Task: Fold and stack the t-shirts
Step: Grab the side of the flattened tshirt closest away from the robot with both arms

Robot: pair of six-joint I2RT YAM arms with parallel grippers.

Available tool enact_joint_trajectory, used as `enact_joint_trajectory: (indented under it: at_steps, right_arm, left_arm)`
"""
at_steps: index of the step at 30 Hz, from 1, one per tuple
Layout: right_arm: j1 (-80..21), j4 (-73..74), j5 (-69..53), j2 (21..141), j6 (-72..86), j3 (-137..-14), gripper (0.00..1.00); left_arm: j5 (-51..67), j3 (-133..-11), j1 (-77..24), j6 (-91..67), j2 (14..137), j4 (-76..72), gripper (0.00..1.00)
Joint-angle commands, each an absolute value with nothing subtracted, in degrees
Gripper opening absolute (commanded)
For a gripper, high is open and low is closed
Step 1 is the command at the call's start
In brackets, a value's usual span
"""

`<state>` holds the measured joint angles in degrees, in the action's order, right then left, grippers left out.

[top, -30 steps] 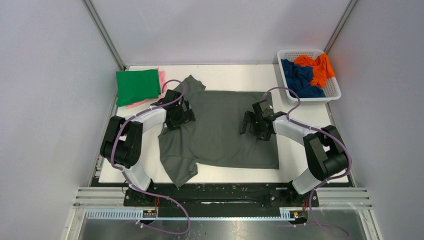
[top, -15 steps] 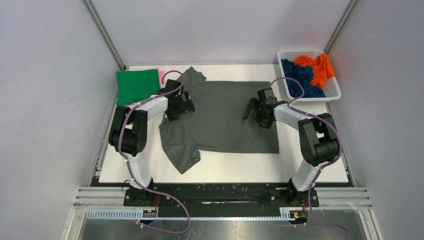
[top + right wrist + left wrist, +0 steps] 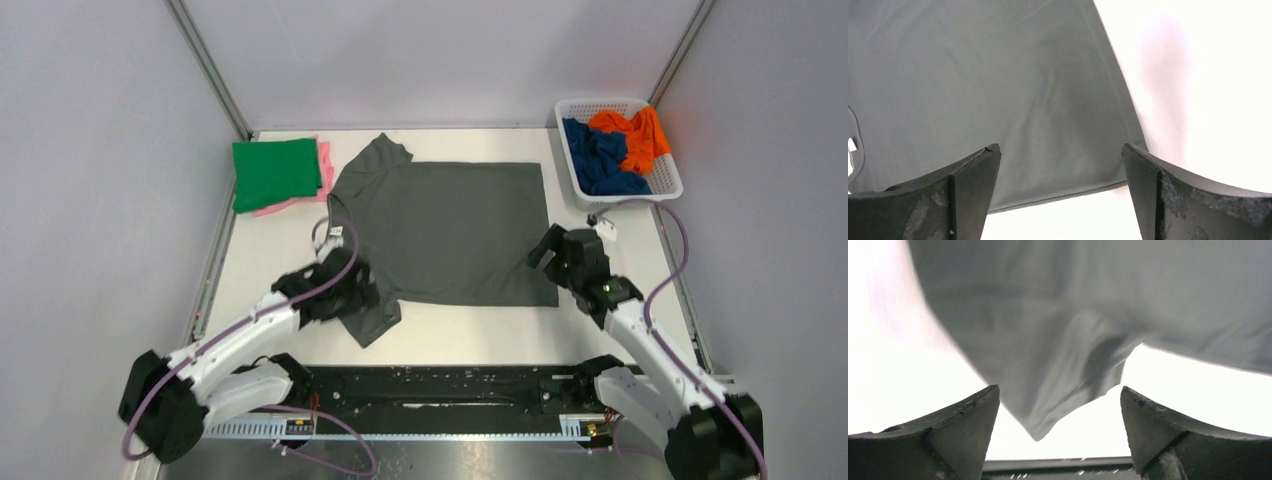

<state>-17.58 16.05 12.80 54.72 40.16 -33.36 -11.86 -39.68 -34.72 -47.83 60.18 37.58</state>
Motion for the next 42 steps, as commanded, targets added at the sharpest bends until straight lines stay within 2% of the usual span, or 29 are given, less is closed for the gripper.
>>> enact_joint_trajectory:
  at_steps: [1, 7, 10, 16, 19, 21, 22, 29, 37, 42]
  right_arm:
    - [-17.63, 12.35, 18.03, 45.73, 43.84, -28.37, 0.99]
    - [-17.58, 13.16, 19.14, 44.77, 43.63, -27.96, 0.99]
    - [-17.62, 13.69, 18.53, 46.97, 43.53, -28.61, 0.99]
    - [-17.58, 13.87, 17.18, 50.83, 43.19, -29.91, 0.99]
    - [-17.58, 14.67, 16.94, 51.52, 44.22, -30.10, 0.99]
    - [-17.58, 16.64, 16.50, 51.05, 45.84, -30.20, 0.99]
    - [-17.60, 17.65, 16.11, 50.35, 46.74, -29.64, 0.99]
    - [-17.59, 20.71, 13.52, 44.17, 52.13, -23.18, 0.99]
    - [-17.58, 25.68, 11.48, 43.70, 52.92, -20.42, 0.98]
    - [-17.59, 21.17, 11.09, 47.63, 54.84, -18.13, 0.84]
  left_arm:
    - [-12.03, -30.36, -41.04, -59.84, 51.99, 45.08, 0.86]
    - [-11.46, -27.98, -46.77, -64.51, 51.43, 44.13, 0.63]
    - [-12.50, -28.08, -47.52, -63.84, 55.17, 42.99, 0.59]
    - [-11.59, -28.57, -47.64, -61.88, 63.21, 38.54, 0.41]
    - [-12.16, -28.58, -47.72, -61.87, 64.88, 37.67, 0.22]
    - [-13.47, -28.52, -47.70, -61.75, 65.05, 37.70, 0.03]
    - [-14.48, -28.48, -47.72, -61.54, 64.93, 37.83, 0.00]
    - [-15.53, -29.03, -47.67, -59.27, 61.77, 37.76, 0.00]
    - [-11.08, -27.59, -47.75, -56.36, 51.21, 36.23, 0.00]
    - [-9.56, -26.16, -47.69, -55.68, 47.46, 34.58, 0.00]
